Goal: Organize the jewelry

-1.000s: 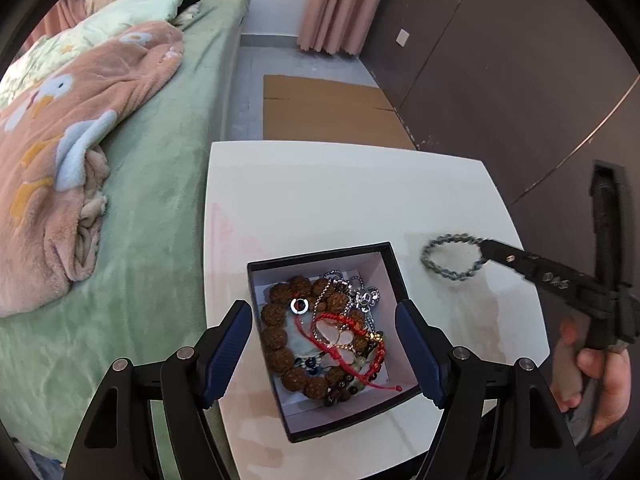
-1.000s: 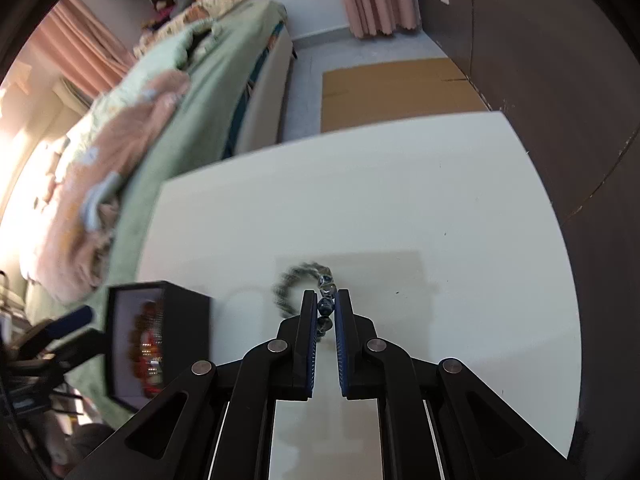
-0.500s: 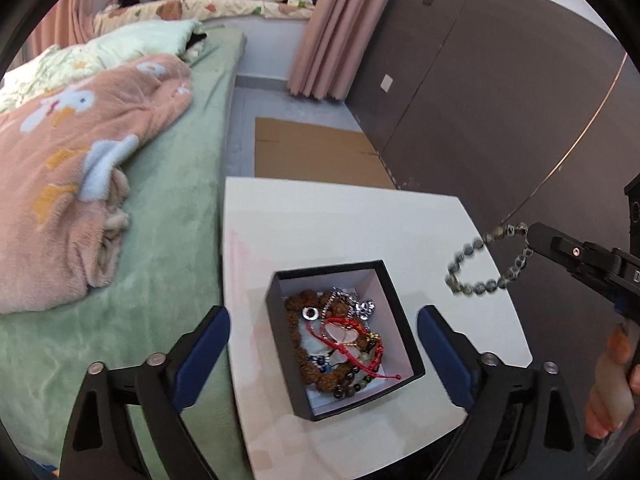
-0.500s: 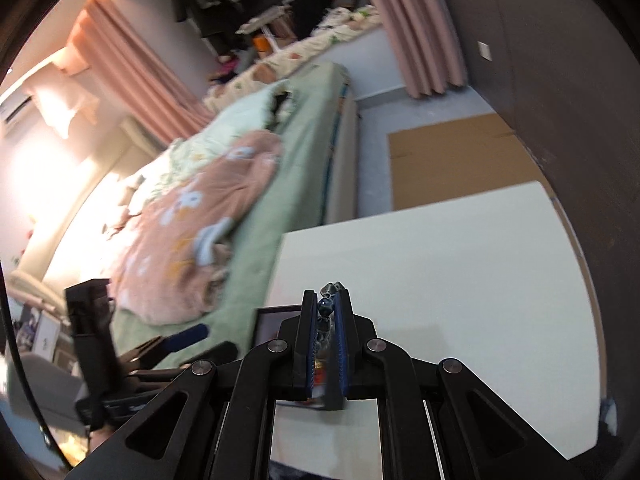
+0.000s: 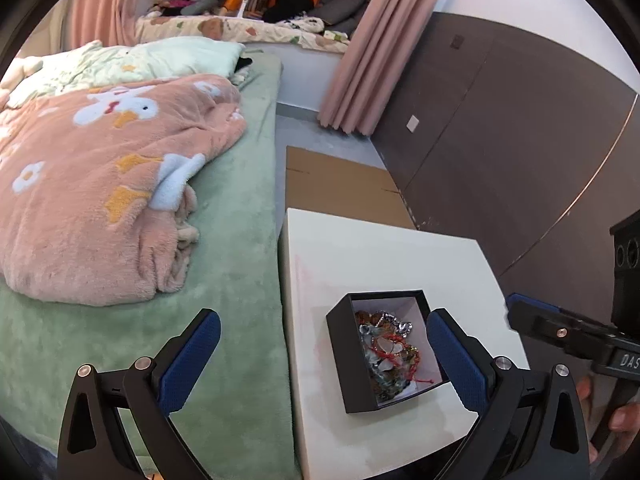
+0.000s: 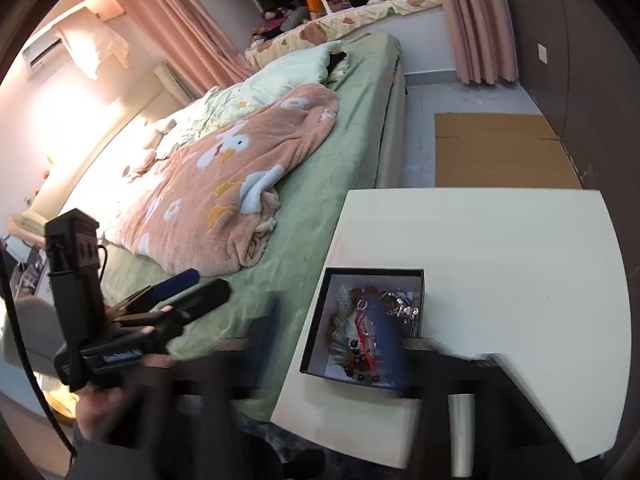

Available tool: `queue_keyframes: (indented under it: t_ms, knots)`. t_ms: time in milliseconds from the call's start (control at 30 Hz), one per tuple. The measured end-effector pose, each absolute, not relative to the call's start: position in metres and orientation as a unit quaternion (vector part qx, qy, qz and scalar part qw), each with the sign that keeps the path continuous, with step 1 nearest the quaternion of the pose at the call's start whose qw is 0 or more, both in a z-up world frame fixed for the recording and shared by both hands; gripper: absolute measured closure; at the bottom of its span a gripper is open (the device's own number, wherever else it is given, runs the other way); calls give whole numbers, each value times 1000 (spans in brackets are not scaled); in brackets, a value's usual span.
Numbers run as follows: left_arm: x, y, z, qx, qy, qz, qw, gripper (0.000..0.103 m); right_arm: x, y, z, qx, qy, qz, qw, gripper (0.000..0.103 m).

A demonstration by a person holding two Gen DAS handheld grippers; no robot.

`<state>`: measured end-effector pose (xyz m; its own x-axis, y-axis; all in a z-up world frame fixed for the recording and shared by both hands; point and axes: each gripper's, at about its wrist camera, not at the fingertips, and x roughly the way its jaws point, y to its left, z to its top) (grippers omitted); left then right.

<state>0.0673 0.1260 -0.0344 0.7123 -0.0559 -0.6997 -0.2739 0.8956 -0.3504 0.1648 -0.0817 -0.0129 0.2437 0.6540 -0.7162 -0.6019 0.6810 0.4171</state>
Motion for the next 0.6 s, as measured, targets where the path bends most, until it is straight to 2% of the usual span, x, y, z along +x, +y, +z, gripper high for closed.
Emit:
queue_keyframes:
  t_ms: [367, 433, 500, 600]
  knots:
    - [54, 99, -18, -185, 360, 35, 914, 0, 159, -148, 6, 50, 456, 349, 818, 25]
    - [49, 92, -14, -188, 355, 22, 916, 0, 154, -159, 11, 51, 454, 338, 823, 20]
    - [47, 85, -10, -182, 353, 19, 917, 0, 147, -170, 16, 51, 449, 326, 830, 2]
    - [43, 73, -5, -164, 347, 15, 923, 0, 134, -188, 19, 50, 437, 312, 842, 1]
